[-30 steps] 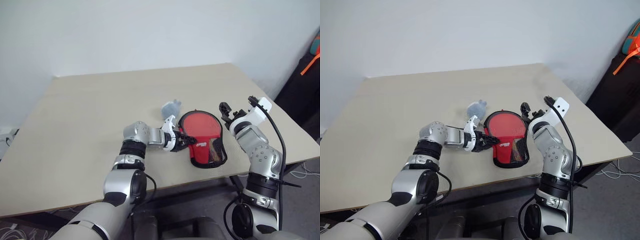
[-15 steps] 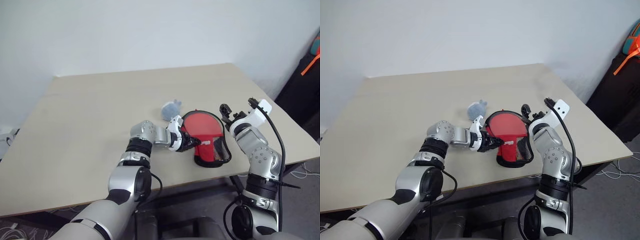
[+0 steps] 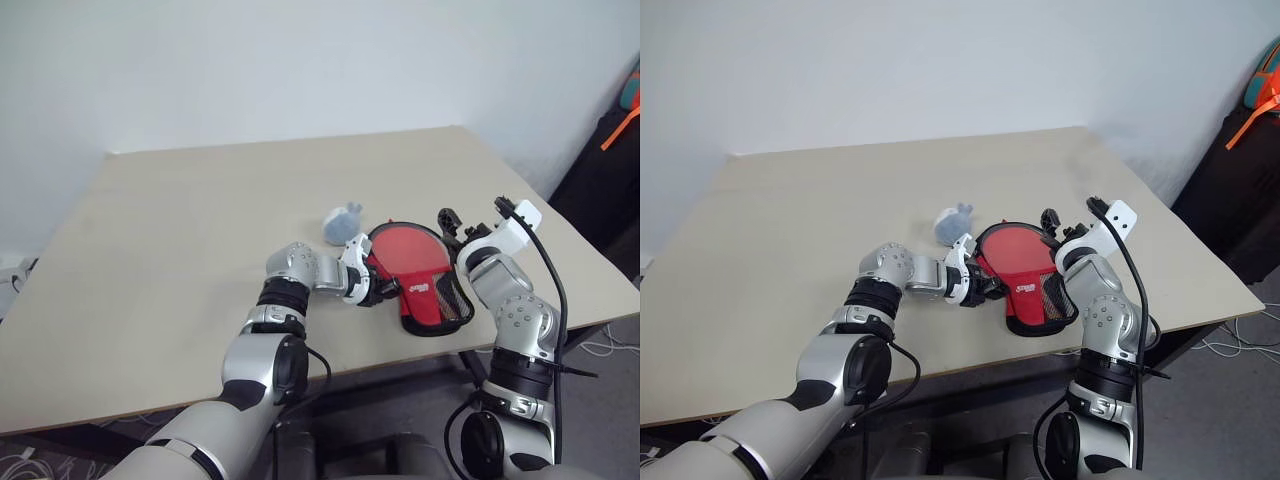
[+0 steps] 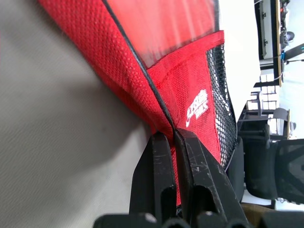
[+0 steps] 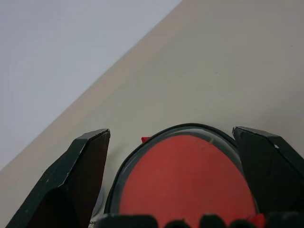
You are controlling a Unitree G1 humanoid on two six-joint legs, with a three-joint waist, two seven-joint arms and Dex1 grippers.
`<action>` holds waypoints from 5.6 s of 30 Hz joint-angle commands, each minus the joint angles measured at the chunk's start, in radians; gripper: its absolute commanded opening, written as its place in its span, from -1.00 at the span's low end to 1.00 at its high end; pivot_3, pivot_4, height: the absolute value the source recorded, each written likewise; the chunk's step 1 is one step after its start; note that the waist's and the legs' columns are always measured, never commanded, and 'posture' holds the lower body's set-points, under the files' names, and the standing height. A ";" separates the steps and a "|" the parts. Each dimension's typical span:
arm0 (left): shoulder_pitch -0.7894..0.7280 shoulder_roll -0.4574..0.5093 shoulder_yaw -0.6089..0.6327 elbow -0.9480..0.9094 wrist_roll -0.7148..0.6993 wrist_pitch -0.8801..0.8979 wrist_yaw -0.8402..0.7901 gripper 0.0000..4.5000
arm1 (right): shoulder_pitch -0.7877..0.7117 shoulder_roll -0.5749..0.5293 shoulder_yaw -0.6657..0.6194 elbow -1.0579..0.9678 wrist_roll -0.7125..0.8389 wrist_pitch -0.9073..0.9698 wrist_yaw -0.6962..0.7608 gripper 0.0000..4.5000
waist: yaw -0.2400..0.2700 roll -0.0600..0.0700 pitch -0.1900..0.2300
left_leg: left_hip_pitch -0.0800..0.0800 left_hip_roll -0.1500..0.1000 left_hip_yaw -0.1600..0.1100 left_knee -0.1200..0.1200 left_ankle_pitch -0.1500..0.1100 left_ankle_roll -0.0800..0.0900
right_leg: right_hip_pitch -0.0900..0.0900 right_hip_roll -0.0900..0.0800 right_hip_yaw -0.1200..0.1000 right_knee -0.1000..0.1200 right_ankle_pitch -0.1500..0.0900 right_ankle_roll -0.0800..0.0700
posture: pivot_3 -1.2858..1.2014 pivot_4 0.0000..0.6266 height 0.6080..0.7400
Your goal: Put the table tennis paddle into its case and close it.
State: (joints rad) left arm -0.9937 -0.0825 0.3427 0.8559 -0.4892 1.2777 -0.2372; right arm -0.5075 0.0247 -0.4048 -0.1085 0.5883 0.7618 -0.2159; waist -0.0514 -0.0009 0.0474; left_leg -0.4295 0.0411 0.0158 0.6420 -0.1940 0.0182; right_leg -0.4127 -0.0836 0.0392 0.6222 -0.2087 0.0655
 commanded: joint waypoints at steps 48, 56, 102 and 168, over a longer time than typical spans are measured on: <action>0.376 0.405 -0.594 -0.598 -1.483 0.171 0.913 -0.99 | -0.013 -0.022 0.063 0.004 -0.003 -0.008 0.029 1.00 | 0.002 0.000 0.000 | 0.000 0.000 0.000 -0.002 0.000 -0.003 | -0.001 0.000 0.000 0.000 -0.001 -0.003 | 0.03 -1.00 1.00; 0.367 0.411 -0.625 -0.594 -1.483 0.190 0.819 -0.99 | -0.013 -0.025 0.068 0.009 -0.003 -0.008 0.030 1.00 | 0.002 0.000 0.000 | 0.000 0.000 0.001 -0.002 0.000 -0.004 | -0.001 0.000 0.000 0.000 -0.001 -0.003 | 0.03 -1.00 1.00; 0.117 0.872 -0.624 -0.701 -0.644 -0.078 -0.172 0.20 | 0.065 -0.178 0.357 -0.077 -0.050 0.174 0.289 0.73 | 0.001 0.000 0.000 | -0.001 0.000 0.004 -0.015 0.005 -0.011 | -0.011 0.000 0.001 -0.002 -0.001 -0.005 | 0.03 -1.00 1.00; -0.087 0.402 -0.600 0.068 0.339 -0.460 -0.737 -0.84 | 0.140 -0.253 0.610 0.048 -0.358 0.300 0.437 -0.24 | 0.007 -0.018 0.001 | 0.002 0.001 -0.003 -0.006 0.008 -0.005 | 0.000 0.000 -0.003 0.001 0.001 -0.004 | 0.03 -1.00 1.00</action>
State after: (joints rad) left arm -1.0556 0.3286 -0.2605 0.8917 -0.1805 0.8363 -0.9997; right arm -0.3968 -0.2161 0.1787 -0.1050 0.2426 0.9924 0.2207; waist -0.0448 -0.0193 0.0481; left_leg -0.4273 0.0418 0.0131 0.6363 -0.1874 0.0105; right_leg -0.4125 -0.0835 0.0361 0.6228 -0.2077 0.0617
